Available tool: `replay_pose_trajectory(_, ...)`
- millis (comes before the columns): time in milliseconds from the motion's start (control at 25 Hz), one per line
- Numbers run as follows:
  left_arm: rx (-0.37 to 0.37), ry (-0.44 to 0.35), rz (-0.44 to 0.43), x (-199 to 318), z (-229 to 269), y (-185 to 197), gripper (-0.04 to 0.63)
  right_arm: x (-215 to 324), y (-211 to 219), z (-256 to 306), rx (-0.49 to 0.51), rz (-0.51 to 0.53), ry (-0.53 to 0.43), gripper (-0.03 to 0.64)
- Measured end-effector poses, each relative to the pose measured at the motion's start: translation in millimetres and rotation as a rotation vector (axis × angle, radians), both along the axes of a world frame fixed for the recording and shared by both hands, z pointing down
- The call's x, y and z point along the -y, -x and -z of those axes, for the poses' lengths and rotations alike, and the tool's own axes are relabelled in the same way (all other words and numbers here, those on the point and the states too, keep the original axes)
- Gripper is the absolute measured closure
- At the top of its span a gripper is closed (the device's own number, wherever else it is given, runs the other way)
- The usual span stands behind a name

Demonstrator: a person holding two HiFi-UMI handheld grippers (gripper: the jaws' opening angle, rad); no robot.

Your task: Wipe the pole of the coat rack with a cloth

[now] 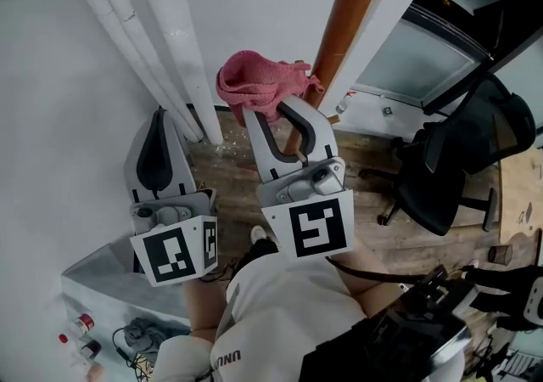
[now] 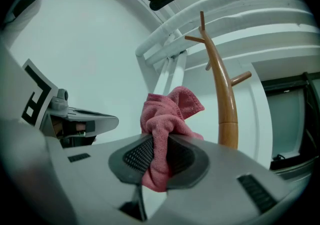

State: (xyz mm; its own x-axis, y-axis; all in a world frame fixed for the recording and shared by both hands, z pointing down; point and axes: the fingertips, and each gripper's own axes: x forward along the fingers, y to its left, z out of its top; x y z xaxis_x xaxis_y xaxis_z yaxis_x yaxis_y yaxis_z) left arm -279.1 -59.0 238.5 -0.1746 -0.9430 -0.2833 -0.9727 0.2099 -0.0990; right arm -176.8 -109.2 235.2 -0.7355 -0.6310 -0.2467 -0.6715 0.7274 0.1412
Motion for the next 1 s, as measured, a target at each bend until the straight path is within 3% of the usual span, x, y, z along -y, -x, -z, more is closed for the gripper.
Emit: replay_pose_trajectory(1000, 0.057, -0.07, 0.132, -23.5, 30.2, -8.8, 0.58, -20.8, 5.2, 56.2, 0.096, 0.17, -0.132, 0.546)
